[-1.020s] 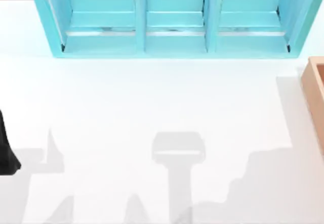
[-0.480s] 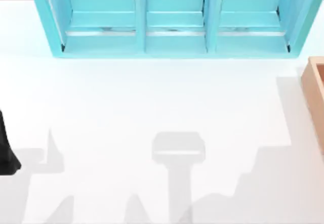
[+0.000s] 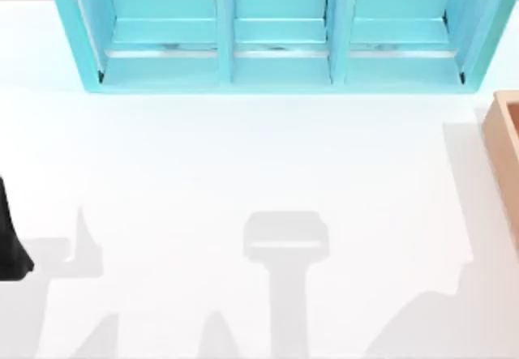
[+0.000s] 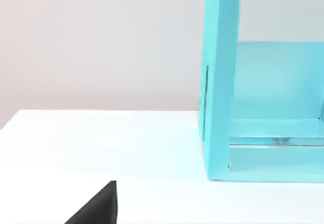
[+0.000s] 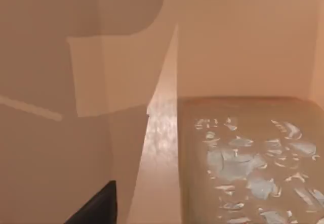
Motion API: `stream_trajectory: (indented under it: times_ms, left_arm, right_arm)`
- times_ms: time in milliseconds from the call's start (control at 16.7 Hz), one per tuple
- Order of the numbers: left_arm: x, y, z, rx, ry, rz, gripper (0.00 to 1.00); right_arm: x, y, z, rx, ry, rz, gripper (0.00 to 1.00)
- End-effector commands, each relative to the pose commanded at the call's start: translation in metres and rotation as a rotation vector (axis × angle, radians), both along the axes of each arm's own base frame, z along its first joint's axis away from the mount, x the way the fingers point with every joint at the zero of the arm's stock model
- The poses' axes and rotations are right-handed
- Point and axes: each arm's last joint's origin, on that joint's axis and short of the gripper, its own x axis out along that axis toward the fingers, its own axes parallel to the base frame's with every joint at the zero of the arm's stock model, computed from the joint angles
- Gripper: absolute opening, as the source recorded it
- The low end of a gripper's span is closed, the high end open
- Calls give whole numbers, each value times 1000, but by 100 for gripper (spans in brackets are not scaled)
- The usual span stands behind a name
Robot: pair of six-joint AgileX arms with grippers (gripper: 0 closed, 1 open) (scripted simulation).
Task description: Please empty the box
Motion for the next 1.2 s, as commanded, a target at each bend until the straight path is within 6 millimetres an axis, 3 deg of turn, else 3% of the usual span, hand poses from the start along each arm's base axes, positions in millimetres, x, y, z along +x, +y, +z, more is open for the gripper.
stream_trajectory:
  times_ms: [120,360,1140,1200]
  left_arm:
    - [0,0,0,0,0,0,100]
    - [0,0,0,0,0,0,100]
    - [0,0,0,0,0,0,100]
    - [0,0,0,0,0,0,100]
  right_arm:
    - [-3,1,-12,4,9,0,100]
    - [-3,1,-14,4,11,0,100]
    - [-3,1,-14,4,11,0,2]
    - [-3,1,-14,4,11,0,0]
